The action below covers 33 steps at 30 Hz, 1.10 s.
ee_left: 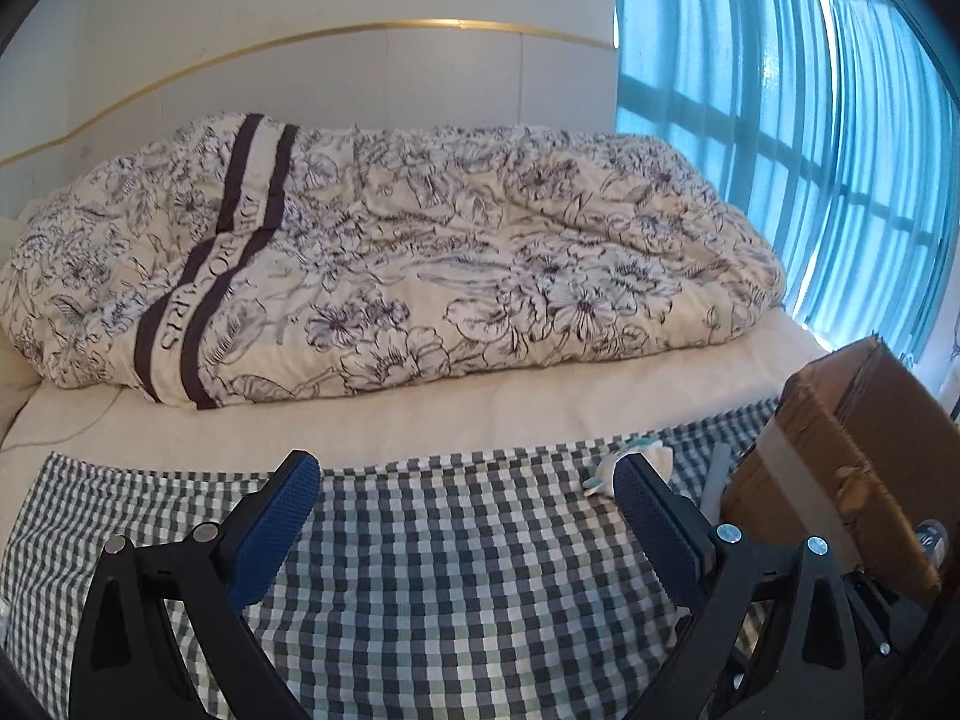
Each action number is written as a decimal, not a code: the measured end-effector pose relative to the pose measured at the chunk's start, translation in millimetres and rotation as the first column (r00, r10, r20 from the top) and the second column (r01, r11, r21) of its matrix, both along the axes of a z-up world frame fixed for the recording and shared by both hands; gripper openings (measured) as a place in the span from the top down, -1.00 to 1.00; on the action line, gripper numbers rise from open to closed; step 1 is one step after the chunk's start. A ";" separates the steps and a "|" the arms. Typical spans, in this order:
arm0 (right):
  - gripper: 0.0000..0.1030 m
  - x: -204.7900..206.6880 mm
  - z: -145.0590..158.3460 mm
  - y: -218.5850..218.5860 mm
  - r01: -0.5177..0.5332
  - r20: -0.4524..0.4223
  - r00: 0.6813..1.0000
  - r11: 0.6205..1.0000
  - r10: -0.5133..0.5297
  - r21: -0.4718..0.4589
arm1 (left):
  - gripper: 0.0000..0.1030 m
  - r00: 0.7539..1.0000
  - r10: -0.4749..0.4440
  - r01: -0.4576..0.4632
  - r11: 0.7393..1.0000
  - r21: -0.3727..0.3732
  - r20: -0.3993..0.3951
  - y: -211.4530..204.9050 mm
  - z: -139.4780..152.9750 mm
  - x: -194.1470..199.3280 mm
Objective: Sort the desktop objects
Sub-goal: 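Move both tools back toward the white plush toy, then grasp the white plush toy with the left tool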
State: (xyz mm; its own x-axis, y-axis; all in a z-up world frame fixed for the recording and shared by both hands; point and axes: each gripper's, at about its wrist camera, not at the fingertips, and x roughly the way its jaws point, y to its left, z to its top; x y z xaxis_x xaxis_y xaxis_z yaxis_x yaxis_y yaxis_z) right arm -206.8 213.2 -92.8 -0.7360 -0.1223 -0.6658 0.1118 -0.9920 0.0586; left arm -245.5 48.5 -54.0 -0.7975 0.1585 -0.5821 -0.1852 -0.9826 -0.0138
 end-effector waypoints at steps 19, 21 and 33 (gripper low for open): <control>0.80 -43.5 -55.8 29.0 0.075 0.124 0.989 0.993 -0.086 0.090 | -0.96 0.988 -0.097 0.106 0.992 -0.066 0.121 67.9 -75.4 -63.6; 0.80 -44.1 -55.5 29.0 0.066 0.125 0.989 0.994 -0.076 0.082 | -0.96 0.983 -0.109 0.118 0.991 -0.056 0.145 76.4 -80.5 -71.7; 0.80 -34.1 -57.2 33.0 0.053 0.108 0.992 0.997 -0.059 0.057 | -0.96 0.955 -0.195 0.218 0.972 -0.085 0.225 135.5 -102.2 -95.3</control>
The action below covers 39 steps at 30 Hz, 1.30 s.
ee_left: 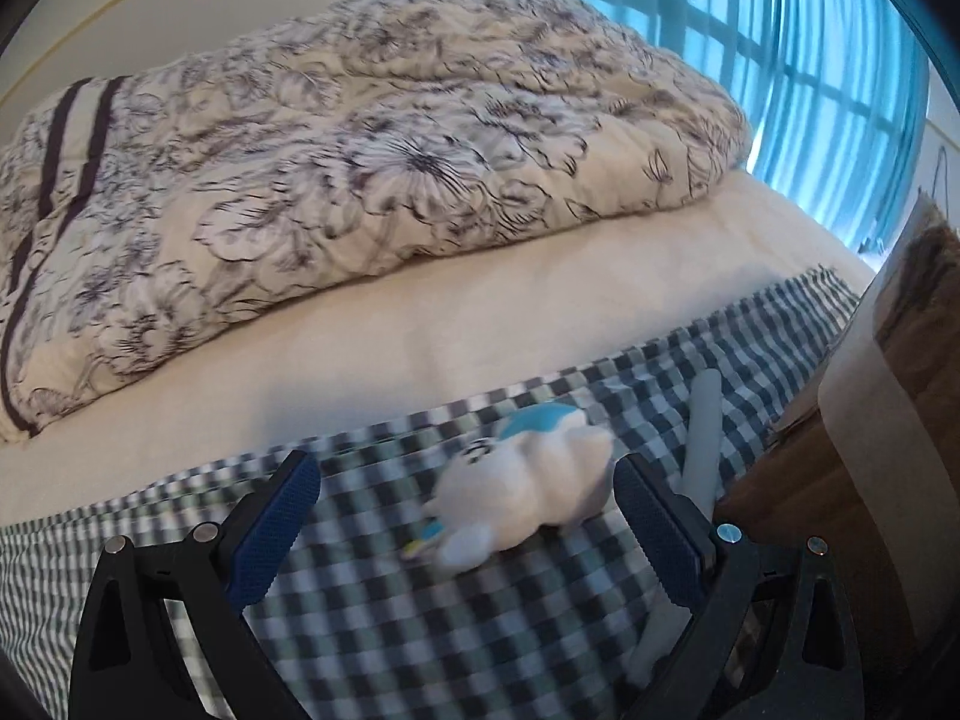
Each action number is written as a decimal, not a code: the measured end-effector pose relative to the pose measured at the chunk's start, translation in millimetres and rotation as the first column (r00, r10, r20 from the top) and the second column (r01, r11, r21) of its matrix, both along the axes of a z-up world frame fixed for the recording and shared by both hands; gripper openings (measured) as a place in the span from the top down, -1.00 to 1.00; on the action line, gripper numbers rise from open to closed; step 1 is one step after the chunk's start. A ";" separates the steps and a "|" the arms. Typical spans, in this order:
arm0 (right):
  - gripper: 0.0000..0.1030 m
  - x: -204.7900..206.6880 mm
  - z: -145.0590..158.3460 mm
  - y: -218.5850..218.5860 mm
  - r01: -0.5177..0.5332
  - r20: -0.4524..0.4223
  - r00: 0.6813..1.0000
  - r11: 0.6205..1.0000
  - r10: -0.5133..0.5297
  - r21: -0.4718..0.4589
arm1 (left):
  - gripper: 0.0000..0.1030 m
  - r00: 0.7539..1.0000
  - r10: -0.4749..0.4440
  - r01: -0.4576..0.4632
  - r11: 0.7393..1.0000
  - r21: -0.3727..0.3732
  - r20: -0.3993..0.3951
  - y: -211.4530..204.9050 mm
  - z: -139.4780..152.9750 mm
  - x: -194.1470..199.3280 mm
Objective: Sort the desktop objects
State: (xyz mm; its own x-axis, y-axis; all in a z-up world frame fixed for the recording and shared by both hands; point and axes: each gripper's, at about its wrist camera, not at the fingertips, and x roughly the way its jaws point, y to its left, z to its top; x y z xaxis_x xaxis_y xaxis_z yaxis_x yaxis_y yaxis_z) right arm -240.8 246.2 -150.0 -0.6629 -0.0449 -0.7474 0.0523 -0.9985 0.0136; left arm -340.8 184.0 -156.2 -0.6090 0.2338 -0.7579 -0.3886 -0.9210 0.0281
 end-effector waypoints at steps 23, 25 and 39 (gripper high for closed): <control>0.92 52.9 46.4 -17.4 -0.138 -0.184 0.975 0.987 0.122 -0.078 | -0.28 0.973 0.171 -0.154 0.981 0.115 -0.158 -103.1 91.7 47.1; 0.92 64.0 54.9 -30.7 -0.148 -0.220 0.968 0.984 0.123 -0.101 | -0.28 0.966 0.184 -0.161 0.977 0.137 -0.182 -115.7 106.0 57.8; 0.92 96.8 119.2 -35.4 -0.149 -0.264 0.958 0.980 0.111 -0.129 | -0.28 0.936 0.181 -0.121 0.971 0.206 -0.301 -135.2 170.2 124.7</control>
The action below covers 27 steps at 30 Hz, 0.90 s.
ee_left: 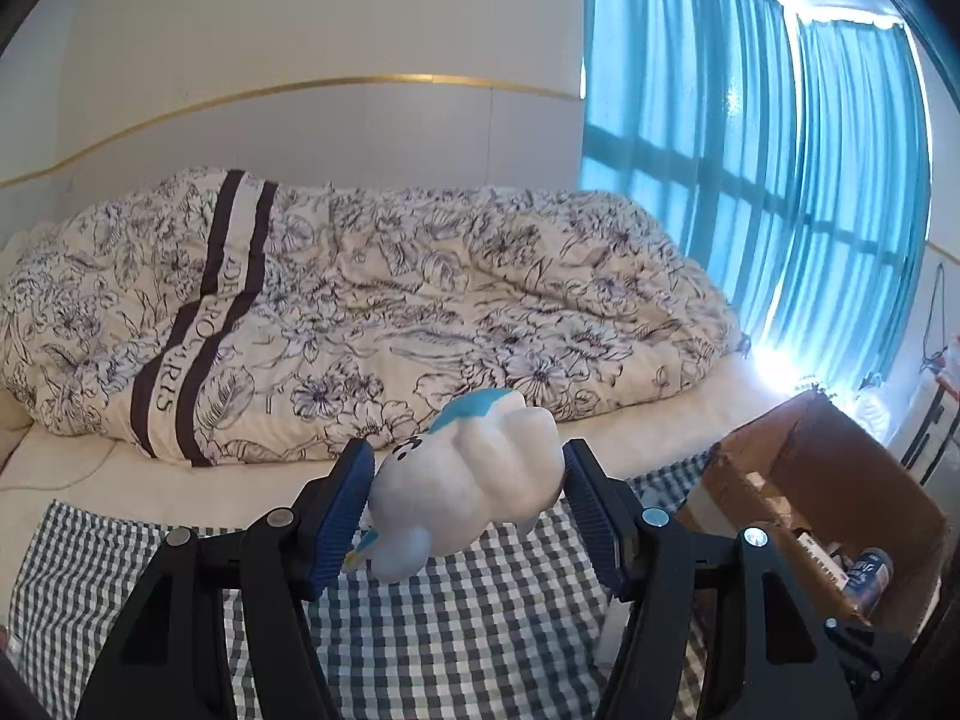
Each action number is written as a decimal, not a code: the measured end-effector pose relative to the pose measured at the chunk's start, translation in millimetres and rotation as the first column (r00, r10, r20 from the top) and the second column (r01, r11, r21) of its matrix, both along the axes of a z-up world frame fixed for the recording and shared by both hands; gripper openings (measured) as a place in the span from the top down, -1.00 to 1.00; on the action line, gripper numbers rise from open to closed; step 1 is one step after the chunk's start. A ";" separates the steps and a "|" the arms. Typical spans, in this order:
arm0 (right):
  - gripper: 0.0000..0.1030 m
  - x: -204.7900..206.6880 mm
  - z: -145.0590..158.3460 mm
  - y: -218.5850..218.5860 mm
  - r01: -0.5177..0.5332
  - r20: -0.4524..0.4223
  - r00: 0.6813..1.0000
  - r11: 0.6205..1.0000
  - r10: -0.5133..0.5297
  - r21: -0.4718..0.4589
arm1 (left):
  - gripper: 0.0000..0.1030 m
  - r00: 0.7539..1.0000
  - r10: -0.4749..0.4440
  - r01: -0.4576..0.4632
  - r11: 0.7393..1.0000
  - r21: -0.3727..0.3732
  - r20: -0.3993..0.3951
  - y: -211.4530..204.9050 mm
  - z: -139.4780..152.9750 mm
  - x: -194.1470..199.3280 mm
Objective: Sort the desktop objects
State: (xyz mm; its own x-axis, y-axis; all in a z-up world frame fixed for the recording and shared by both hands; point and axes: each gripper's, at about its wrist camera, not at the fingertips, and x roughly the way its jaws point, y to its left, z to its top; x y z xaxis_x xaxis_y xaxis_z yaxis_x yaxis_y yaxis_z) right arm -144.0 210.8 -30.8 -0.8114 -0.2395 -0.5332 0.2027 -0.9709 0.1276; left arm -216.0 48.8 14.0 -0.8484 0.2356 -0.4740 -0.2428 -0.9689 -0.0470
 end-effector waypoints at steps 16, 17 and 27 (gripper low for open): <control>0.29 -112.0 -125.8 -3.3 0.114 0.292 0.941 0.973 -0.171 0.201 | -0.28 1.000 0.012 -0.012 1.000 0.008 0.027 2.5 -9.3 -11.5; 0.37 -110.6 -126.6 -4.0 0.102 0.289 0.944 0.974 -0.159 0.201 | -0.28 1.000 0.010 -0.010 1.000 0.007 0.022 2.3 -7.9 -11.1; 0.90 -59.1 -64.1 -4.7 0.050 0.118 0.991 0.996 -0.058 0.070 | -0.28 0.999 -0.030 0.032 0.998 0.050 -0.032 10.5 21.4 8.2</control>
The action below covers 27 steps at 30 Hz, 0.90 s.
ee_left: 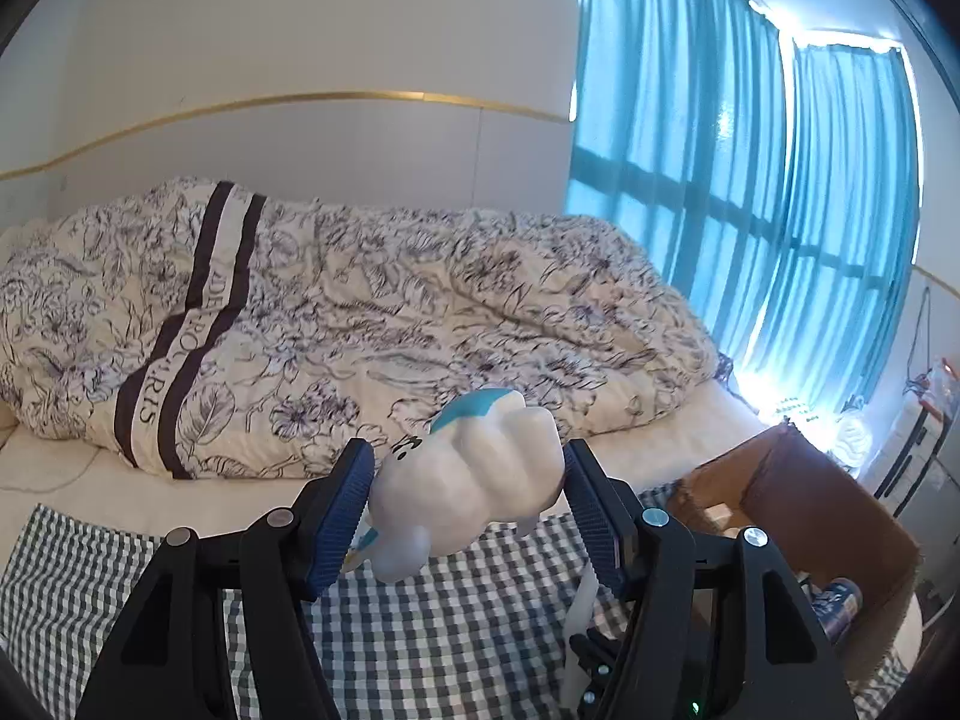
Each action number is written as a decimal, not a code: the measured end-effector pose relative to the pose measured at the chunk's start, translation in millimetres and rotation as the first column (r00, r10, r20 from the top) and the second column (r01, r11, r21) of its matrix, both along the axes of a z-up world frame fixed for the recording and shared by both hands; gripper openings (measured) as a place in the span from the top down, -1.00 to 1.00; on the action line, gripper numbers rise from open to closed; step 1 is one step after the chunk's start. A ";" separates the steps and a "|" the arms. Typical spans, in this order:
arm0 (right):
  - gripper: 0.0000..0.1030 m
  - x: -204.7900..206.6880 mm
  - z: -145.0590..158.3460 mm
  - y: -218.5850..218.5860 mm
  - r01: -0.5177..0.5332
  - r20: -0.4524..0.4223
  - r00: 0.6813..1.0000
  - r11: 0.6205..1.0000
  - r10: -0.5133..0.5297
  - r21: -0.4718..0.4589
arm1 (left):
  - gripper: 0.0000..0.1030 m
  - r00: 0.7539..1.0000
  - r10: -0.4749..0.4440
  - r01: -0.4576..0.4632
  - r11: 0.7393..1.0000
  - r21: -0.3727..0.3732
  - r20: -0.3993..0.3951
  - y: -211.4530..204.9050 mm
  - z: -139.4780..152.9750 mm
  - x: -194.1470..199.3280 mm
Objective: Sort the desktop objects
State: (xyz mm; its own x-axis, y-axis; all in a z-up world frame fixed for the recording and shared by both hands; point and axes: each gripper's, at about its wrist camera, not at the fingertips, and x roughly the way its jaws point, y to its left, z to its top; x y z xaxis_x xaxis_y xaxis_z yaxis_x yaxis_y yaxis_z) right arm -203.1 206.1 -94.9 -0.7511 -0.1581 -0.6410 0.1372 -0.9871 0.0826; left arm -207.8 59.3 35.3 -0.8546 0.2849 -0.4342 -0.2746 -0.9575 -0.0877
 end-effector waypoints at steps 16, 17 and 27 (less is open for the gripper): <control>0.90 121.9 124.8 16.4 0.006 -0.317 0.948 0.999 -0.016 -0.031 | -0.28 0.992 -0.068 0.072 0.997 0.033 -0.110 27.7 43.0 68.1; 0.90 128.8 132.0 20.7 0.015 -0.334 0.942 0.999 -0.024 -0.028 | -0.28 0.990 -0.074 0.078 0.996 0.031 -0.116 32.6 44.8 70.8; 0.89 176.1 179.8 87.8 0.147 -0.428 0.893 0.989 -0.138 -0.011 | -0.28 0.980 -0.170 0.174 0.984 0.034 -0.106 93.0 45.0 77.8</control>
